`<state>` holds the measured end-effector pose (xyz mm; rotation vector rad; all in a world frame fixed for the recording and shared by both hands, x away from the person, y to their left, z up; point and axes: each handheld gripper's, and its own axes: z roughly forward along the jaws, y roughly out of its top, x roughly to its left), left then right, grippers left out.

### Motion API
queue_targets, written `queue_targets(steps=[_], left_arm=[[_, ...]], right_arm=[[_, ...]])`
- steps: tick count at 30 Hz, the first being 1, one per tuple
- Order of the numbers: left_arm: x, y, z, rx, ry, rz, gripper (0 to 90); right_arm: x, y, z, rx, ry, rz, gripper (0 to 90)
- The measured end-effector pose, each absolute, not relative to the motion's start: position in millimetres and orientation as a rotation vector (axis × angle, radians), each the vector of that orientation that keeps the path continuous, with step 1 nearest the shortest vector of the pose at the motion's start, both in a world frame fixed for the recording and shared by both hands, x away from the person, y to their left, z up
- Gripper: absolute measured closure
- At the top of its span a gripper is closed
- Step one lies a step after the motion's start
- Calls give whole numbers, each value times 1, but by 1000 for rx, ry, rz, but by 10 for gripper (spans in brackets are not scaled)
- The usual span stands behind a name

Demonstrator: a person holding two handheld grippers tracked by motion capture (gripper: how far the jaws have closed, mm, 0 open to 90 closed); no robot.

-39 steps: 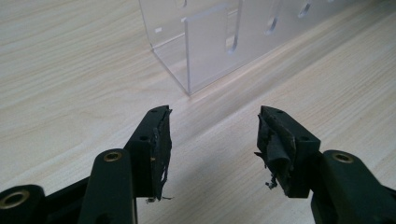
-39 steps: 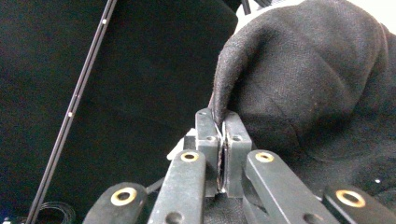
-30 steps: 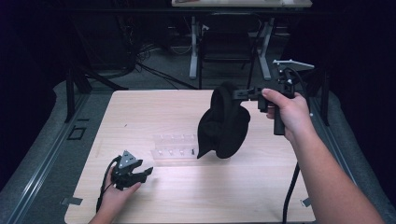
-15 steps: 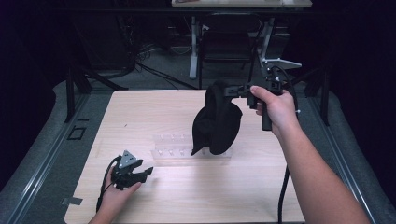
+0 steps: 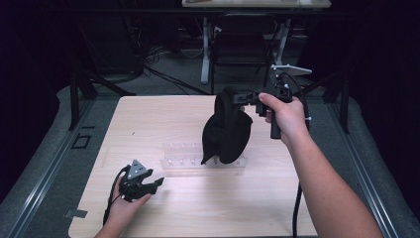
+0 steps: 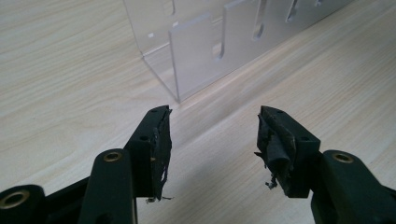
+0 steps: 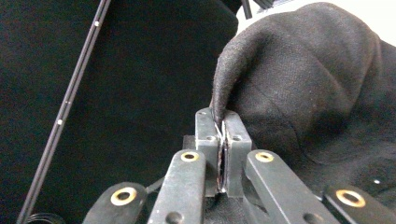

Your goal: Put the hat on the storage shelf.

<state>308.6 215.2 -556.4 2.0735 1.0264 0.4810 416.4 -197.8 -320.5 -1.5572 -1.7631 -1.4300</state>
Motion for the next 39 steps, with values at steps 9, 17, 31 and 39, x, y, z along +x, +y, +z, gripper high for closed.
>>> queue_targets(steps=[9,17,31,39], left_arm=[[308,199,-535,2045,944,495,456],[309,173,-511,2043,827,495,488],[312,120,-491,2027,698,430,619],[313,103,-487,2020,663,433,656]], right_arm=[[420,-196,-327,-1535,-1727,-1442,878],[418,-182,-330,-1488,-1720,-1450,873],[417,-178,-333,-1475,-1709,-1468,868],[416,-178,-333,-1473,-1716,-1479,866]])
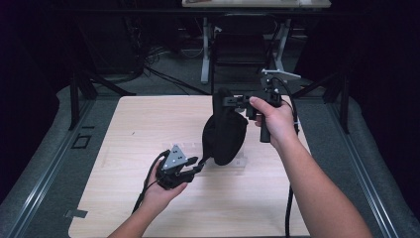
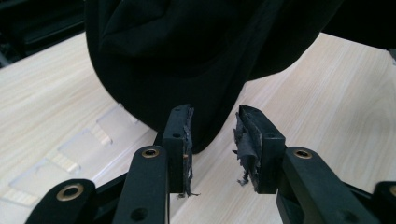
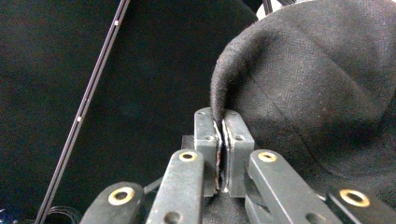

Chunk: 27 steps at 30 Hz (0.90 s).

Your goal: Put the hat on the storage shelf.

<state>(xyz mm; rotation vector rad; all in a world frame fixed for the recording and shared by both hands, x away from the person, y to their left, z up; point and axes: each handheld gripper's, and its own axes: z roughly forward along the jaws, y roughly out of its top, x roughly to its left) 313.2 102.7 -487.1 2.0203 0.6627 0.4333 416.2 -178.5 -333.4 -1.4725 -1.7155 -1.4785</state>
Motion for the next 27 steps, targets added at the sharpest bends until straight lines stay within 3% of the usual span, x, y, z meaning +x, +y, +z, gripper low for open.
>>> queue_targets(steps=[10,27], left_arm=[[315,96,-487,2028,651,476,785],[312,96,-487,2046,644,520,822]], right_arm=[[415,-176,-334,-1460,-1704,-1490,863],[410,-180,-325,-1412,-1697,-1549,811]])
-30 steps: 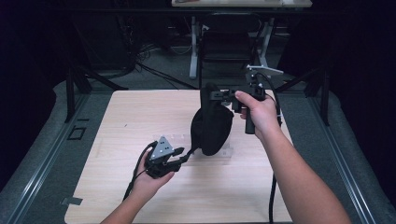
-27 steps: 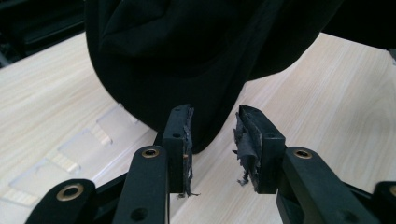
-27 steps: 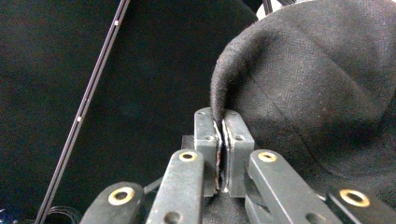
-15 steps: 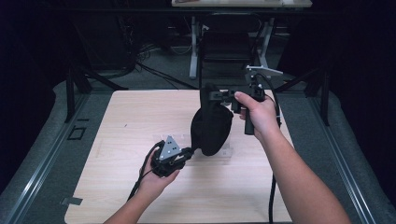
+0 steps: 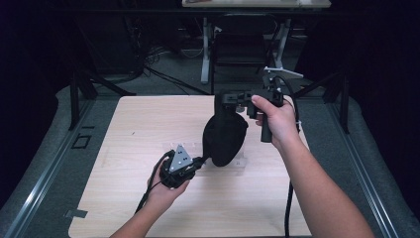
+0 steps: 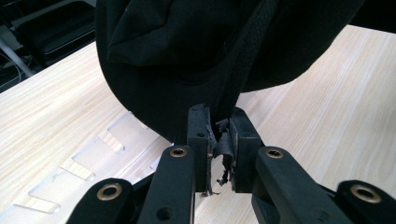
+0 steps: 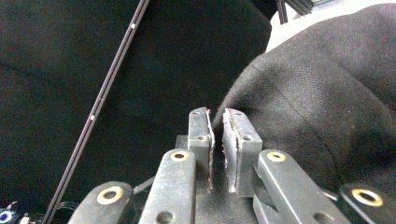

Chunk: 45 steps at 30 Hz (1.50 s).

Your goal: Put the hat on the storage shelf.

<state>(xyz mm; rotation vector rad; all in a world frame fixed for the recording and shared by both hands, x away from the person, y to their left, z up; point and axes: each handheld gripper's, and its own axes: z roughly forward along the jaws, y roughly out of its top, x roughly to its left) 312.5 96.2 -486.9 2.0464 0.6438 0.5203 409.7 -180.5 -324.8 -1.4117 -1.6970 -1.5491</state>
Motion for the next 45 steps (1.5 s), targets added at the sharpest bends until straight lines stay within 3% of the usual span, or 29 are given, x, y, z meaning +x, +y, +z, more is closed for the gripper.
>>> queue_targets(steps=[17,45], left_arm=[[313,98,-486,2055,642,534,833],[315,124,-504,2066,737,499,847]], right_arm=[[400,-219,-339,-1473,-1680,-1560,791],[391,-225,-340,-1499,-1752,-1546,781]])
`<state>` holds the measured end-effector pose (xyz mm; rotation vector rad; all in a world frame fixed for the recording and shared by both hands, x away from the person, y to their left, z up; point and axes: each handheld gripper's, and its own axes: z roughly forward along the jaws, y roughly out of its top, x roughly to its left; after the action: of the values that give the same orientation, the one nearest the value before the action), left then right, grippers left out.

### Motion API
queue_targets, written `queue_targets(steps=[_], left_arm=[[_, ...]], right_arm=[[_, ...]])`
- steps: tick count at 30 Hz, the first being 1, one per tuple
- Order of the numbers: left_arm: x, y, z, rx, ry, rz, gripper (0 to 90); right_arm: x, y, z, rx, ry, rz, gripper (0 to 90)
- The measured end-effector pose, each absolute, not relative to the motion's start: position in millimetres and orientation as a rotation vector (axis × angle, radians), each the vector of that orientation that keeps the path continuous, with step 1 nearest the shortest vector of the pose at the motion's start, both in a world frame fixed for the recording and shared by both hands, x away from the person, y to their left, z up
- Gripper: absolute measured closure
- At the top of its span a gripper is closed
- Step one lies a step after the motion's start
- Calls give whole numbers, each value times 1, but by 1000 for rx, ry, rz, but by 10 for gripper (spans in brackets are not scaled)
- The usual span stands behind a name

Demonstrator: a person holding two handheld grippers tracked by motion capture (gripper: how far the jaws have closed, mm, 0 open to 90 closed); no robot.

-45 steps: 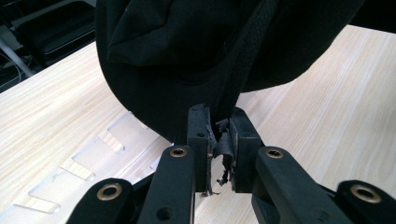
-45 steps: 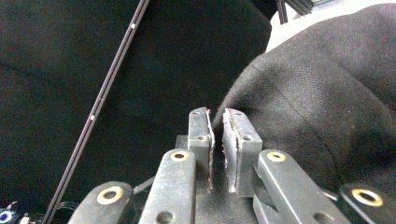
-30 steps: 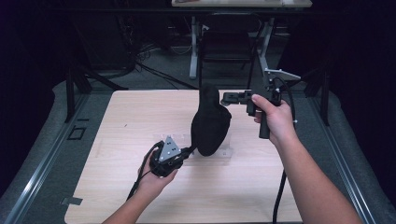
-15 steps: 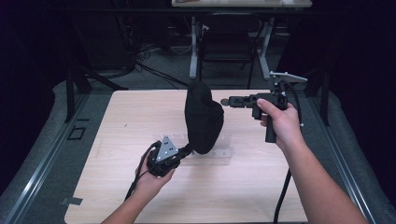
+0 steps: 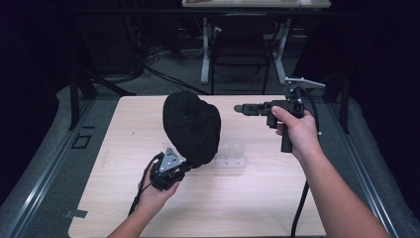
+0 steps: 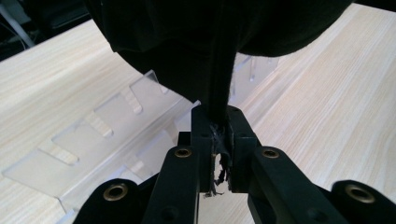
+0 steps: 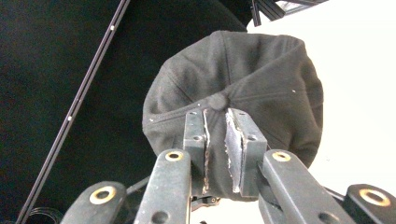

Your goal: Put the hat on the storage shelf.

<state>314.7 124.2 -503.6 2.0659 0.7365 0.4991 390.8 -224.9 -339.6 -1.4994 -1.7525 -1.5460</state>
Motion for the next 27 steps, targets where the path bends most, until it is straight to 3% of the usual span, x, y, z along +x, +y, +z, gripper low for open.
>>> queue_targets(steps=[18,27], left_arm=[[314,135,-530,2070,805,453,828],[308,148,-524,2094,846,511,612]], right_arm=[[388,-232,-345,-1515,-1735,-1550,776],[385,-236,-346,-1558,-1775,-1539,770]])
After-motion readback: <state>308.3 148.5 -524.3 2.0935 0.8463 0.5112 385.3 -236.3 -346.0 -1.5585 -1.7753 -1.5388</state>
